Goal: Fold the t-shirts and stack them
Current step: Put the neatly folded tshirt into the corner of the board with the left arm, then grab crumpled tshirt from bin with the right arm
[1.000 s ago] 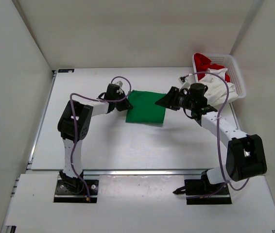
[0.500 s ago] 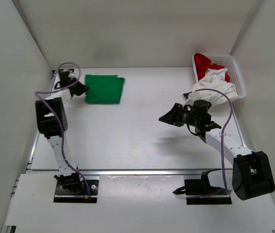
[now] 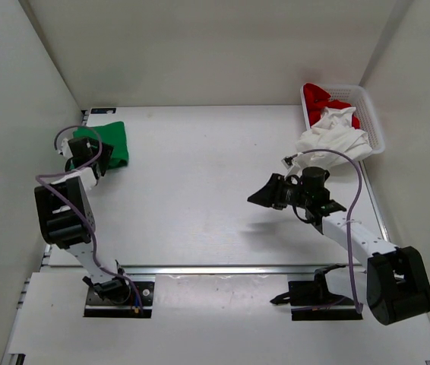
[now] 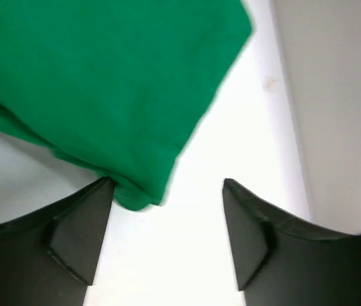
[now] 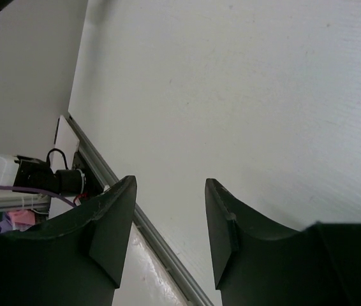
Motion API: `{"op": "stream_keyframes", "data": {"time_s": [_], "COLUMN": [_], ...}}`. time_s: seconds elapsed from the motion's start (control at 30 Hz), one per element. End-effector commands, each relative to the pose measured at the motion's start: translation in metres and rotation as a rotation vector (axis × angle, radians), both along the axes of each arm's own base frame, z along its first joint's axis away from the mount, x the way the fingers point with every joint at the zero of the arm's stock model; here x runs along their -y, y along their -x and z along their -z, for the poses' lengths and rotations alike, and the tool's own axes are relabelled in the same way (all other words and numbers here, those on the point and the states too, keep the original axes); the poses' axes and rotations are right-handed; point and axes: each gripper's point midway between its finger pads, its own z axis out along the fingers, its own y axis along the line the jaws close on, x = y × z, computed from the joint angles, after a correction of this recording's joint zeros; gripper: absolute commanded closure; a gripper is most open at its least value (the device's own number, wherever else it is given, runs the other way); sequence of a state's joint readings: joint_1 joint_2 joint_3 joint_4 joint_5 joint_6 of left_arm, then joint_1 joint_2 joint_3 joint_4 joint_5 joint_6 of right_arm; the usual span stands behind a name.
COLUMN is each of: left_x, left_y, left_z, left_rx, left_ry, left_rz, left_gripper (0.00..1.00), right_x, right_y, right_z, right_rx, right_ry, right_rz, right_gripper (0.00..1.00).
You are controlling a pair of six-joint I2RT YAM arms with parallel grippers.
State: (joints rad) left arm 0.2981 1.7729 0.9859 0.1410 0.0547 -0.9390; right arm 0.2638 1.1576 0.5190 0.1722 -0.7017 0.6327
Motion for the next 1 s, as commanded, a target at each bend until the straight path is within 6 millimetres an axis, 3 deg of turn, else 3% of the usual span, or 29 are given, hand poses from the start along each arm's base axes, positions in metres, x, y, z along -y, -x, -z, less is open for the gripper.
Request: {"op": "stream_keyframes", "data": {"time_s": [0.0,0.03,0.07,0.17,0.2,0.27,0.3,0.33,0.37,0.4,0.43,0.47,0.5,0.53,0.57,0.6,0.63,0.67,0.7,0.73,0.8,0.83,0.87,0.93,0.97], "left_x": [0.013,0.028,0.039,0.058,0.06,0.073,0.074,0.077,0.086,0.096,0.113,0.13,0.135,0.167,0.195,0.222,0.237,0.264,0.287,0.3,0.344,0.354,0.366,0.386,0.384], "left_y": [-0.01,-0.015,-0.015,-0.017,-0.012,-0.006,0.0,0.006,0.01,0.016,0.024,0.03,0.039,0.052,0.066,0.078,0.089,0.105,0.125,0.136,0.176,0.185,0.202,0.234,0.241], "left_z": [-0.053,-0.063,-0.067,-0.085,-0.08,-0.095,-0.09,-0.09,-0.102,-0.095,-0.1,-0.106,-0.109,-0.101,-0.103,-0.11,-0.102,-0.099,-0.087,-0.081,-0.061,-0.055,-0.041,-0.024,-0.017], "left_rx": [0.165,0.187,0.185,0.193,0.181,0.217,0.21,0.211,0.24,0.23,0.245,0.258,0.267,0.256,0.287,0.315,0.302,0.304,0.286,0.28,0.275,0.265,0.23,0.187,0.171], "left_ry": [-0.015,-0.034,-0.045,-0.138,-0.142,-0.147,-0.131,-0.127,-0.123,-0.11,-0.1,-0.102,-0.103,-0.096,-0.108,-0.122,-0.131,-0.142,-0.141,-0.129,-0.067,-0.057,-0.031,0.011,0.015], "left_rz": [0.006,0.058,0.085,0.136,0.143,0.166,0.166,0.163,0.187,0.208,0.258,0.302,0.313,0.39,0.471,0.534,0.584,0.671,0.739,0.778,0.956,0.997,1.066,1.204,1.218], "left_gripper": [0.18,0.14,0.04,0.01,0.02,0.02,0.01,0.01,0.01,0.01,0.01,0.01,0.01,0.01,0.11,0.28,0.5,0.57,0.63,0.68,0.69,0.67,0.65,0.54,0.52], "right_x": [0.005,0.005,0.005,0.004,0.003,0.009,0.014,0.024,0.03,0.04,0.053,0.065,0.074,0.096,0.12,0.131,0.158,0.184,0.209,0.222,0.258,0.272,0.286,0.301,0.313], "right_y": [0.001,-0.001,-0.003,-0.012,-0.019,-0.03,-0.043,-0.054,-0.067,-0.082,-0.095,-0.108,-0.118,-0.133,-0.146,-0.153,-0.165,-0.17,-0.175,-0.18,-0.187,-0.19,-0.19,-0.193,-0.196], "right_z": [-0.008,-0.007,-0.009,-0.016,-0.024,-0.033,-0.048,-0.046,-0.062,-0.075,-0.072,-0.085,-0.091,-0.081,-0.09,-0.099,-0.107,-0.094,-0.105,-0.102,-0.091,-0.099,-0.083,-0.074,-0.066], "right_rx": [0.055,0.055,0.058,0.075,0.101,0.126,0.159,0.148,0.178,0.222,0.22,0.237,0.25,0.225,0.23,0.234,0.238,0.187,0.185,0.167,0.118,0.127,0.082,0.046,0.025], "right_ry": [-0.014,-0.011,-0.012,0.012,0.02,0.046,0.044,0.073,0.079,0.1,0.151,0.186,0.228,0.293,0.349,0.365,0.396,0.433,0.448,0.477,0.565,0.589,0.654,0.718,0.735], "right_rz": [-0.003,0.005,0.009,0.026,0.035,0.074,0.111,0.16,0.199,0.244,0.312,0.378,0.402,0.49,0.558,0.592,0.672,0.725,0.8,0.825,0.89,0.931,0.941,0.953,0.964], "right_gripper": [0.55,0.55,0.55,0.55,0.56,0.69,0.75,0.89,0.97,0.99,1.0,1.0,1.0,1.0,1.0,0.99,0.96,0.93,0.88,0.86,0.78,0.74,0.69,0.61,0.56]}}
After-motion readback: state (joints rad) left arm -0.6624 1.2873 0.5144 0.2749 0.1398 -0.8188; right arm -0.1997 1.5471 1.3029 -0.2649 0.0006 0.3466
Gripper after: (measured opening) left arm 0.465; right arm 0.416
